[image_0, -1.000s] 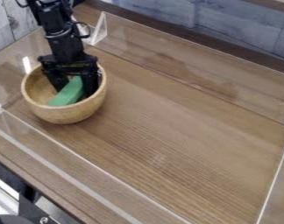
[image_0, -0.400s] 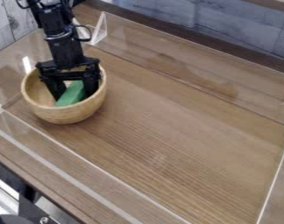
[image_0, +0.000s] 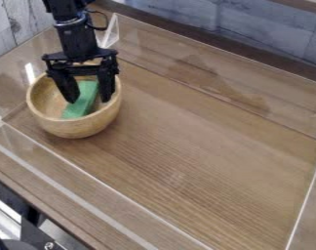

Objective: Move green object from inside the wooden bowl to the table next to it

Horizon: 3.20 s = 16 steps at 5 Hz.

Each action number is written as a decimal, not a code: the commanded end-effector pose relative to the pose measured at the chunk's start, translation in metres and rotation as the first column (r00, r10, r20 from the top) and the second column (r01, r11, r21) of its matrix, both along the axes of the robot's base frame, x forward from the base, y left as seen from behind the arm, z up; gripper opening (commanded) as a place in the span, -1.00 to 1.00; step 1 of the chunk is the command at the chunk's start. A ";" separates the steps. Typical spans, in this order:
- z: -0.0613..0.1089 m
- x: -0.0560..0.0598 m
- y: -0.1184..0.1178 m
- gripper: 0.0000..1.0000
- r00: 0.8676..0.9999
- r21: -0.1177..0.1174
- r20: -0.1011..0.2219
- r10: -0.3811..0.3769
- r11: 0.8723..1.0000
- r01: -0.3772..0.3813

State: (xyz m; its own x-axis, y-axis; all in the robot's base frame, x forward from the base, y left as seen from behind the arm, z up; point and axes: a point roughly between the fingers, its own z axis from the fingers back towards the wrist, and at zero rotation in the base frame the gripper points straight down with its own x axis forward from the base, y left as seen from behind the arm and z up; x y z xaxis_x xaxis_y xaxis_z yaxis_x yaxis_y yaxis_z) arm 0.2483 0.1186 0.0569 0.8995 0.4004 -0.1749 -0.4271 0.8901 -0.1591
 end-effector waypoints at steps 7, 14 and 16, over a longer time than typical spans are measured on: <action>0.066 0.006 -0.033 -1.00 0.948 -0.009 0.107 -0.300 0.953 0.302; 0.061 -0.002 -0.039 -1.00 0.956 -0.010 0.101 -0.275 0.961 0.277; 0.074 0.004 -0.048 -1.00 0.945 -0.014 0.113 -0.307 0.950 0.310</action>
State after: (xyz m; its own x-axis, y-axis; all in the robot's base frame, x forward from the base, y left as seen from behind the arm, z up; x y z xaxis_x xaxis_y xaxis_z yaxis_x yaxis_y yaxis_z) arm 0.2443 0.0676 0.1116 0.9834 0.0957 -0.1540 -0.1314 0.9615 -0.2413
